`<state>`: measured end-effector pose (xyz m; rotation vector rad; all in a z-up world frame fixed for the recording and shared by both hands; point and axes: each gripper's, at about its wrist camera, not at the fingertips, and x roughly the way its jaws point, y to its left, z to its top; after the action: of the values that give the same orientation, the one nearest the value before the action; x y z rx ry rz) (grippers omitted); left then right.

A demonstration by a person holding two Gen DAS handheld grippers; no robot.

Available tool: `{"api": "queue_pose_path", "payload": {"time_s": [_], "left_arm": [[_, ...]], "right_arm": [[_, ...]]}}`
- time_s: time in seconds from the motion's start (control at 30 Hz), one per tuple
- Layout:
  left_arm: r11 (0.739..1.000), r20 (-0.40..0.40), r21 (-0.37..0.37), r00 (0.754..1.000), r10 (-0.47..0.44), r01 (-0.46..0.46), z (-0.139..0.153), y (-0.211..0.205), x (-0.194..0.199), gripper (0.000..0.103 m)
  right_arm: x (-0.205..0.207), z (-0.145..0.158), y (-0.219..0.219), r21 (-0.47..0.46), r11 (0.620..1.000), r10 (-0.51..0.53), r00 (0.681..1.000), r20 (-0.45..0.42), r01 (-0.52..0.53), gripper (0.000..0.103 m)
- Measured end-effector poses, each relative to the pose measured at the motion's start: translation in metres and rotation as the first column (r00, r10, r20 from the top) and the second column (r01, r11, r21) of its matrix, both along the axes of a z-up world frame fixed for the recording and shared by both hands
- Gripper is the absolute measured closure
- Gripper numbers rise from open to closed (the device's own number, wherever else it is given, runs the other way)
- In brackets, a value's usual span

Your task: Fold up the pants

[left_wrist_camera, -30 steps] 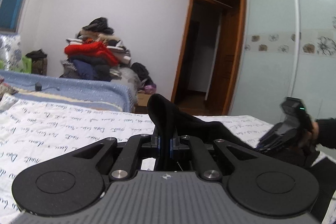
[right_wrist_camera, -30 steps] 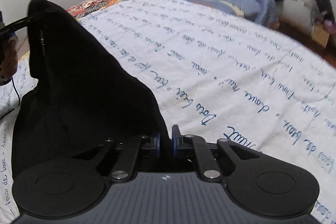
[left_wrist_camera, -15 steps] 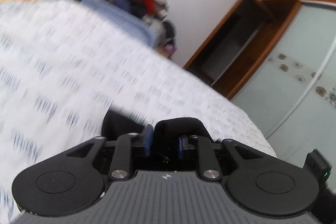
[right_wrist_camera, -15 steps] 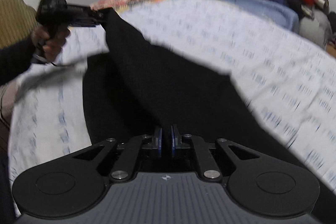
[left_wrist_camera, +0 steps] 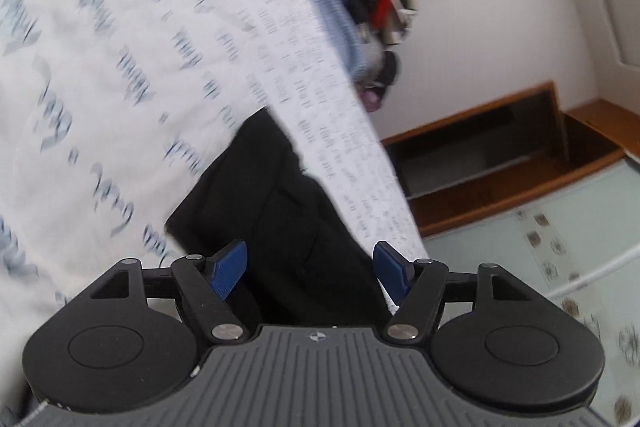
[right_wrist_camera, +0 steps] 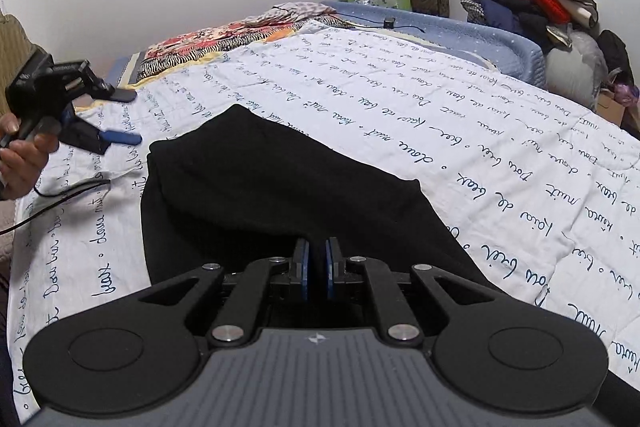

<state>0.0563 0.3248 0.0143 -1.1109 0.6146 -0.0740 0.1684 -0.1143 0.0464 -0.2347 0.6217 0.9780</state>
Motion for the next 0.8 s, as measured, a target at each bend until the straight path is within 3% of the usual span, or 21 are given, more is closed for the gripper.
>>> {"api": "queue_pose_path", "payload": {"time_s": [0.17,0.37,0.43,0.47,0.5,0.6,0.73,0.8], "left_arm": [[0.994,-0.08,-0.11,0.997,0.015,-0.024,-0.016,-0.006,0.014,0.033],[0.992,-0.15,-0.091,0.986,0.069,-0.084,-0.023,-0.008,0.027,0.034],[0.996,-0.175,-0.056,0.983,0.06,-0.07,-0.022,-0.01,0.031,0.047],[0.999,-0.198,-0.01,0.979,0.049,-0.052,-0.021,-0.012,0.035,0.077],[0.999,-0.224,0.04,0.974,0.029,-0.021,-0.02,-0.017,0.04,0.1],[0.991,-0.23,0.128,0.973,0.006,0.024,-0.005,-0.021,0.04,0.1],[0.981,-0.158,0.179,0.986,-0.048,0.077,0.029,-0.01,0.03,0.099],[0.967,-0.206,0.221,0.975,-0.082,0.128,0.022,-0.007,0.035,0.098]], "right_arm": [[0.0,0.009,0.0,0.026,1.0,-0.009,1.0,0.014,0.008,0.095],[-0.001,0.015,0.002,0.034,0.999,-0.006,1.0,0.019,0.005,0.095],[-0.002,0.014,0.003,0.033,0.999,-0.005,1.0,0.018,0.005,0.095],[-0.002,0.013,0.003,0.033,0.999,-0.007,1.0,0.016,0.006,0.095],[-0.002,0.012,0.003,0.03,1.0,-0.009,1.0,0.014,0.009,0.095],[-0.005,0.012,0.002,0.019,1.0,-0.006,1.0,0.006,0.006,0.095],[-0.032,0.027,-0.004,0.006,0.998,0.065,0.997,0.046,-0.065,0.095],[-0.05,0.019,-0.001,-0.06,0.994,0.099,0.994,0.055,-0.096,0.095]]}}
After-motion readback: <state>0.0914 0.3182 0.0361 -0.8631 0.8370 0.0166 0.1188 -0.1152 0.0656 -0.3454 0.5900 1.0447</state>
